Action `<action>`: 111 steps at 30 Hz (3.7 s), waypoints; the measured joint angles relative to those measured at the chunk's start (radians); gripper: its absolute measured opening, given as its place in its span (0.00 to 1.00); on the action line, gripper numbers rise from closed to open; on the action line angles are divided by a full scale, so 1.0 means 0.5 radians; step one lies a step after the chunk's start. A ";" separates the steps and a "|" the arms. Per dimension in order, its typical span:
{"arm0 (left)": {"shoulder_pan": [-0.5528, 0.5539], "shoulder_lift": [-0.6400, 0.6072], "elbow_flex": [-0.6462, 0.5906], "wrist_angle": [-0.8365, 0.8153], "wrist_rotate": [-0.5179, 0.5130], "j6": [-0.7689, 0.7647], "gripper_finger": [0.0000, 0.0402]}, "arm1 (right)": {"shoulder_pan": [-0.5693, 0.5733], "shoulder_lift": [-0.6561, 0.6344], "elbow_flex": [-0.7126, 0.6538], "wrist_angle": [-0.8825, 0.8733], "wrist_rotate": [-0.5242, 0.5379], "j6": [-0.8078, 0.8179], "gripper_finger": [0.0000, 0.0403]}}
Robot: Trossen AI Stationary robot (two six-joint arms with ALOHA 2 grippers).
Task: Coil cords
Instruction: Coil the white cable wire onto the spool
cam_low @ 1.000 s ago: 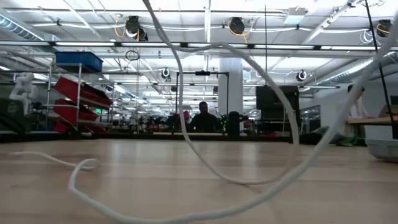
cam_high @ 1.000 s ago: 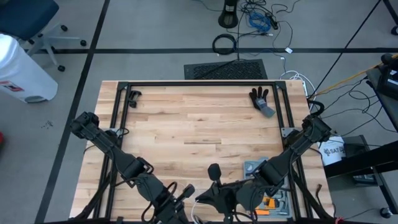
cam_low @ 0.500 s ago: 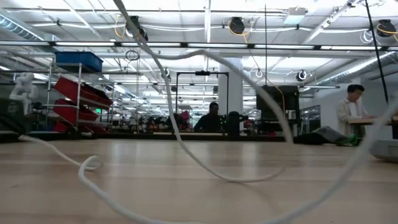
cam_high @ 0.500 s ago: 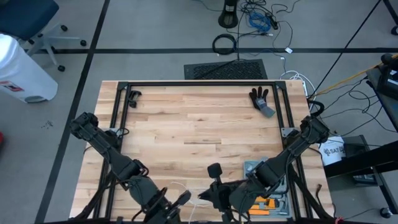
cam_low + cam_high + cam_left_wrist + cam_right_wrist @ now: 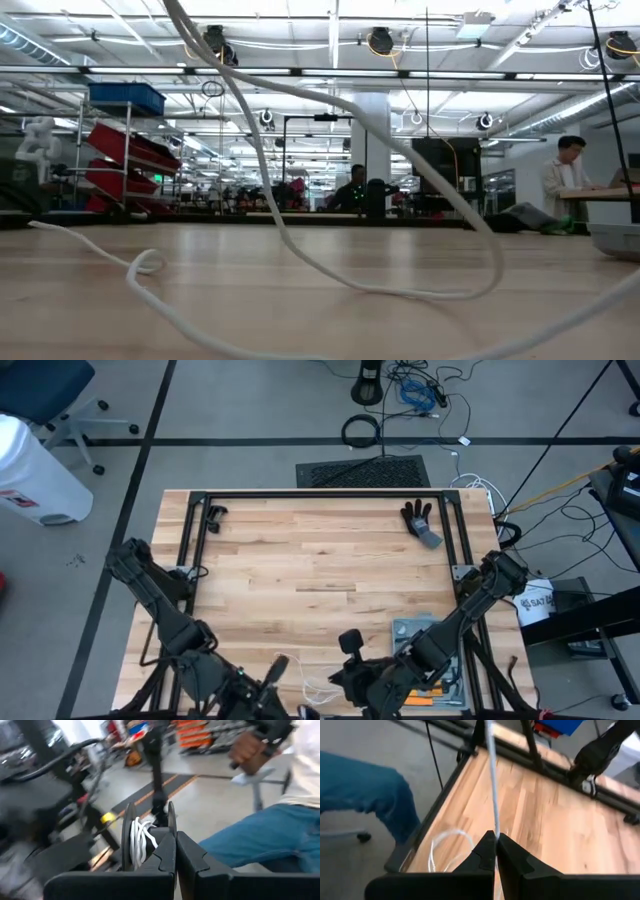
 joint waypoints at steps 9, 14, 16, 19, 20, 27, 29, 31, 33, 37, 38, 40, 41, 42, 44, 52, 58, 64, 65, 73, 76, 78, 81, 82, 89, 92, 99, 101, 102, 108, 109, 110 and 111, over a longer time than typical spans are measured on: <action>-0.043 -0.112 0.000 -0.360 -0.687 -0.178 0.00 | 0.029 -0.003 0.000 -0.332 0.004 0.192 0.00; 0.034 -0.164 0.000 -0.540 -0.721 -0.217 0.00 | 0.045 -0.030 0.002 -0.537 0.103 0.303 0.00; 0.080 -0.200 0.000 -0.627 -0.724 -0.266 0.00 | 0.041 -0.052 0.002 -0.647 0.167 0.358 0.00; 0.180 -0.253 -0.005 -0.763 -0.727 -0.338 0.00 | 0.029 -0.092 0.002 -0.791 0.188 0.437 0.00; 0.212 -0.274 -0.018 -0.794 -0.727 -0.355 0.00 | 0.028 -0.110 0.002 -0.824 0.205 0.450 0.00; 0.495 -0.438 -0.093 -0.992 -0.632 -0.396 0.00 | 0.010 -0.284 0.002 -0.923 0.215 0.418 0.00; 0.571 -0.483 -0.093 -0.987 -0.538 -0.382 0.00 | -0.010 -0.339 0.002 -0.940 0.213 0.415 0.00; 0.645 -0.527 -0.093 -0.986 -0.451 -0.381 0.00 | -0.042 -0.382 0.002 -0.938 0.227 0.436 0.00; 0.704 -0.559 -0.093 -1.027 -0.401 -0.383 0.00 | -0.069 -0.394 0.002 -0.929 0.245 0.467 0.02; 0.763 -0.610 -0.093 -1.133 -0.401 -0.388 0.00 | -0.095 -0.376 -0.002 -1.004 0.369 0.546 0.14; 0.766 -0.624 -0.093 -1.156 -0.399 -0.391 0.00 | -0.097 -0.372 -0.003 -1.045 0.407 0.578 0.17; 0.768 -0.660 -0.093 -1.175 -0.393 -0.424 0.00 | -0.100 -0.371 -0.034 -1.089 0.447 0.630 0.24; 0.768 -0.680 -0.093 -1.185 -0.392 -0.439 0.00 | -0.100 -0.372 -0.062 -1.093 0.451 0.658 0.27; 0.764 -0.700 -0.093 -1.191 -0.391 -0.459 0.00 | -0.099 -0.372 -0.091 -1.093 0.453 0.685 0.29; 0.742 -0.731 -0.093 -1.192 -0.392 -0.508 0.00 | -0.085 -0.372 -0.154 -1.030 0.489 0.727 0.33; 0.615 -0.693 -0.093 -1.200 -0.290 -0.627 0.00 | -0.198 -0.375 -0.540 -0.120 0.598 0.304 0.37; 0.477 -0.618 -0.093 -1.178 -0.290 -0.641 0.00 | -0.285 -0.375 -0.970 0.829 0.607 -0.049 0.34; 0.312 -0.534 -0.093 -1.008 -0.282 -0.310 0.00 | -0.306 -0.374 -1.184 1.341 0.590 -0.238 0.32; 0.290 -0.523 -0.093 -0.974 -0.271 -0.266 0.00 | -0.304 -0.374 -1.182 1.367 0.554 -0.257 0.32; 0.242 -0.453 -0.247 -0.662 -0.271 -0.184 0.00 | -0.280 -0.376 -1.083 1.280 0.402 -0.286 0.32; 0.259 -0.461 -0.410 -0.571 -0.284 -0.195 0.00 | -0.268 -0.405 -1.060 1.133 0.405 -0.219 0.32; 0.261 -0.504 -0.523 -0.545 -0.291 -0.233 0.00 | -0.254 -0.439 -1.052 1.027 0.404 -0.159 0.32; 0.260 -0.628 -0.704 -0.378 -0.315 -0.244 0.00 | -0.238 -0.477 -1.052 0.896 0.392 -0.068 0.32; 0.262 -0.694 -0.775 -0.346 -0.330 -0.240 0.00 | -0.237 -0.489 -1.052 0.854 0.368 -0.025 0.32; 0.354 -1.189 -1.433 0.352 -0.250 -0.213 0.00 | -0.259 -0.502 -1.053 0.670 0.134 0.117 0.32; 0.373 -1.334 -1.597 0.468 -0.171 -0.230 0.00 | -0.324 -0.494 -1.070 0.675 0.141 0.123 0.32; 0.348 -1.398 -1.629 0.487 0.070 -0.259 0.00 | -0.517 -0.403 -1.151 0.873 0.062 0.111 0.32; 0.345 -1.388 -1.630 0.472 0.170 -0.240 0.00 | -0.560 -0.350 -1.155 0.891 -0.064 0.081 0.32; 0.346 -1.380 -1.630 0.472 0.217 -0.225 0.00 | -0.574 -0.327 -1.155 0.891 -0.120 0.080 0.32; 0.345 -1.376 -1.631 0.463 0.339 -0.213 0.00 | -0.601 -0.224 -1.155 1.000 -0.309 0.039 0.32; 0.345 -1.376 -1.631 0.459 0.339 -0.213 0.00 | -0.601 -0.208 -1.155 1.054 -0.338 0.001 0.32; 0.345 -1.376 -1.631 0.448 0.339 -0.213 0.00 | -0.601 -0.189 -1.155 1.111 -0.347 -0.033 0.32; 0.345 -1.376 -1.631 0.444 0.339 -0.214 0.00 | -0.600 -0.176 -1.155 1.162 -0.351 -0.062 0.32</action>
